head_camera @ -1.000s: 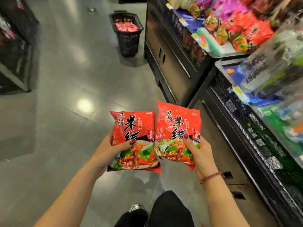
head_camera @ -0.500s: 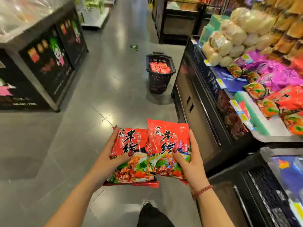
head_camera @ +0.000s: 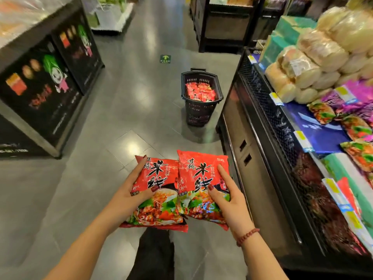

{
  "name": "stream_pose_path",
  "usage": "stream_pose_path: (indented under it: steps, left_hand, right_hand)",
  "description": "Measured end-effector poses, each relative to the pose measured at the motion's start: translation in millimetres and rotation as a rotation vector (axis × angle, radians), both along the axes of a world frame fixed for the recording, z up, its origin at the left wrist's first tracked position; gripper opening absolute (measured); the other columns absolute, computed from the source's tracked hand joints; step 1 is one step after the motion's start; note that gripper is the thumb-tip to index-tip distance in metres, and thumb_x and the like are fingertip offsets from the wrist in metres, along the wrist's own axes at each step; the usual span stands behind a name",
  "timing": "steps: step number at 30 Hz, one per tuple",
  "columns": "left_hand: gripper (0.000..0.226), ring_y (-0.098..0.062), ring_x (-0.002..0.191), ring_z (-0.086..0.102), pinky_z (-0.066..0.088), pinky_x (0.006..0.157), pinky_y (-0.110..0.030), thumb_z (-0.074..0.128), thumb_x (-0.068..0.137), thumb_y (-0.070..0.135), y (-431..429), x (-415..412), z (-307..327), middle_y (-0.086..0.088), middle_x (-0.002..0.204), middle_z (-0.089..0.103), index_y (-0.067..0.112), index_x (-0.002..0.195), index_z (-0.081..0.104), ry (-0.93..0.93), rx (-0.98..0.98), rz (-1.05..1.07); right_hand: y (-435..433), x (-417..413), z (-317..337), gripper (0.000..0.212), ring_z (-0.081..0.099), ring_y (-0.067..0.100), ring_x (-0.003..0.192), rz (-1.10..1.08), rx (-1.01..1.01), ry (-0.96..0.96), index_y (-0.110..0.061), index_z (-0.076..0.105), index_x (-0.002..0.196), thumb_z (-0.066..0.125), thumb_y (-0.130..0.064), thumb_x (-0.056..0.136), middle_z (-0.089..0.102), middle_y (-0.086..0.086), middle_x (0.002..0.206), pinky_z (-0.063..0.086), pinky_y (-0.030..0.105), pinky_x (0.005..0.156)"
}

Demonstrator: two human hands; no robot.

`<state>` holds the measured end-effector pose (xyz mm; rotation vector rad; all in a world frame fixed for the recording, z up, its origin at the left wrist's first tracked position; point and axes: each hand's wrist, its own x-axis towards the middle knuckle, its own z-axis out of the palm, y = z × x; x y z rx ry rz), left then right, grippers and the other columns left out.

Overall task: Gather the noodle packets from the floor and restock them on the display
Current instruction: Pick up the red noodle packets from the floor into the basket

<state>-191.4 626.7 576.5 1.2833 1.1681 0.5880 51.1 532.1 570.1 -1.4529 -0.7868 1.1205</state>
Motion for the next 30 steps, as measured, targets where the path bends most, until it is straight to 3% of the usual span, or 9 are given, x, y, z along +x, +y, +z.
stream_pose_path:
  steps: [4, 7, 13, 19, 23, 25, 30]
  left_hand:
    - [0.069, -0.018, 0.106, 0.061, 0.058, 0.083, -0.042, 0.069, 0.08, 0.036, 102.9, 19.0, -7.5, 0.027, 0.117, 0.042, 0.085, 0.11, 0.03, 0.01, 0.015, -0.031]
    - [0.069, -0.018, 0.108, 0.06, 0.058, 0.085, -0.044, 0.07, 0.079, 0.036, 176.6, 35.8, -4.9, 0.026, 0.119, 0.042, 0.081, 0.115, 0.031, 0.019, 0.021, -0.059]
    - [0.071, -0.021, 0.106, 0.063, 0.06, 0.079, -0.043, 0.07, 0.083, 0.03, 297.8, 88.3, -3.5, 0.022, 0.122, 0.043, 0.075, 0.124, 0.033, -0.025, -0.052, -0.096]
    - [0.076, -0.016, 0.104, 0.062, 0.059, 0.07, -0.029, 0.071, 0.072, 0.038, 405.5, 160.8, -15.2, 0.023, 0.122, 0.042, 0.068, 0.128, 0.03, -0.028, -0.071, -0.098]
    - [0.08, -0.018, 0.111, 0.06, 0.059, 0.081, -0.04, 0.072, 0.07, 0.039, 480.4, 214.8, -22.9, 0.018, 0.127, 0.044, 0.062, 0.135, 0.032, -0.033, -0.083, -0.06]
    - [0.078, -0.019, 0.111, 0.06, 0.059, 0.082, -0.04, 0.072, 0.071, 0.04, 515.8, 239.5, -22.8, 0.017, 0.126, 0.044, 0.063, 0.133, 0.031, -0.013, -0.081, -0.048]
    - [0.07, -0.012, 0.102, 0.061, 0.058, 0.068, -0.026, 0.071, 0.083, 0.027, 596.5, 289.0, -28.1, 0.026, 0.117, 0.043, 0.067, 0.123, 0.03, -0.013, -0.078, -0.024]
  right_hand:
    - [89.8, 18.8, -5.5, 0.06, 0.068, 0.014, 0.1, -0.034, -0.017, 0.014, -0.039, 0.044, 0.138, 0.064, -0.011, 0.089, 0.059, -0.001, 0.128, 0.056, 0.025, 0.07]
    - [154.1, 36.5, -1.9, 0.059, 0.068, 0.013, 0.101, -0.057, -0.04, -0.007, -0.042, 0.045, 0.136, 0.065, -0.012, 0.089, 0.057, 0.0, 0.13, 0.056, 0.024, 0.072]
    - [262.8, 84.9, -2.7, 0.059, 0.066, 0.015, 0.104, -0.112, -0.101, -0.038, -0.049, 0.043, 0.134, 0.066, -0.021, 0.088, 0.056, -0.006, 0.129, 0.057, 0.022, 0.071]
    - [380.8, 156.7, -21.4, 0.057, 0.066, 0.014, 0.104, -0.124, -0.113, -0.047, -0.049, 0.044, 0.131, 0.065, -0.018, 0.089, 0.057, -0.005, 0.127, 0.058, 0.025, 0.074]
    - [462.8, 212.1, -31.3, 0.055, 0.063, 0.015, 0.11, -0.083, -0.092, -0.033, -0.052, 0.046, 0.124, 0.066, -0.014, 0.088, 0.056, -0.003, 0.13, 0.057, 0.024, 0.076]
    - [500.9, 237.4, -33.9, 0.056, 0.063, 0.015, 0.111, -0.077, -0.094, -0.022, -0.051, 0.047, 0.125, 0.066, -0.013, 0.088, 0.056, -0.003, 0.132, 0.057, 0.027, 0.08]
    - [591.2, 292.1, -39.2, 0.058, 0.063, 0.017, 0.113, -0.034, -0.12, -0.027, -0.052, 0.05, 0.127, 0.068, -0.014, 0.087, 0.054, -0.003, 0.138, 0.056, 0.042, 0.089]
